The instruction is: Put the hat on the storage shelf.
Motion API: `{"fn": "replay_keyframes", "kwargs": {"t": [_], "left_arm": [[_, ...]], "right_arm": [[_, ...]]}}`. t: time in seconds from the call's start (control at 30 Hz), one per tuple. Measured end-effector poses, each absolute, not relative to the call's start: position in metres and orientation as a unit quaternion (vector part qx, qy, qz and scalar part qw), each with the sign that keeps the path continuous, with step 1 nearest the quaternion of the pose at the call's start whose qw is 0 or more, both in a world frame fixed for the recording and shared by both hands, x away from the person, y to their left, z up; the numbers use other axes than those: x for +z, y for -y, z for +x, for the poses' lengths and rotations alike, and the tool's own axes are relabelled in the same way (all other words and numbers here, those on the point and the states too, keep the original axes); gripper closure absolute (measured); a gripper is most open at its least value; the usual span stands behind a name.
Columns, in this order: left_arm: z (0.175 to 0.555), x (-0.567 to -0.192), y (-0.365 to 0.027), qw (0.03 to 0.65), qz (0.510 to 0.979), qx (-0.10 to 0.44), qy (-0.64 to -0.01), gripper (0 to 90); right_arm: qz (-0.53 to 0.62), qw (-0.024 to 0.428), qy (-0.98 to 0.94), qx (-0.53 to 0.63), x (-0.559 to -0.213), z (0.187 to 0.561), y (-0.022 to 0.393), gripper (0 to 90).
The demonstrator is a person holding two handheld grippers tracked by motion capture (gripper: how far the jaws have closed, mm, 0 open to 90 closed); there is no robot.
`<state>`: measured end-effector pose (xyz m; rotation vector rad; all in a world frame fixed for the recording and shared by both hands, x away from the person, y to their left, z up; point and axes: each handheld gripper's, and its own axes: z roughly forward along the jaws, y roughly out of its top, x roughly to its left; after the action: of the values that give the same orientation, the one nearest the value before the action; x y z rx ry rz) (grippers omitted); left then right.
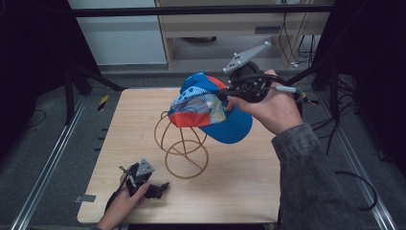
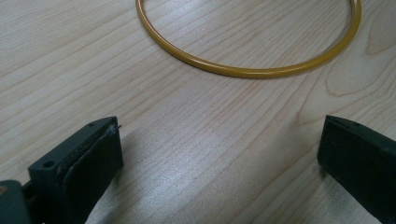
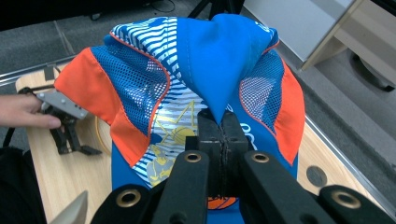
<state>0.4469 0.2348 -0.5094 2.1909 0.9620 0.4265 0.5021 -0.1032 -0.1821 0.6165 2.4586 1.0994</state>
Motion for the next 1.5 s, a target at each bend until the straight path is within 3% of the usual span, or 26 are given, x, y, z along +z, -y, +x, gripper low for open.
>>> {"fn": "replay_keyframes", "kwargs": {"t": [0.5,1.5], "left_arm": [[0.447,-0.509,-0.235,0.348,0.845,0.164,-0.371,0.0],[0.447,-0.509,-0.235,0.348,0.845,0.164,-0.371,0.0]], "right_arm": [[0.2,0.181,-0.883,0.385,-0.185,0.526,0.051,90.0],[0.186,0.169,-0.893,0.372,-0.199,0.535,0.017,90.0]]}}
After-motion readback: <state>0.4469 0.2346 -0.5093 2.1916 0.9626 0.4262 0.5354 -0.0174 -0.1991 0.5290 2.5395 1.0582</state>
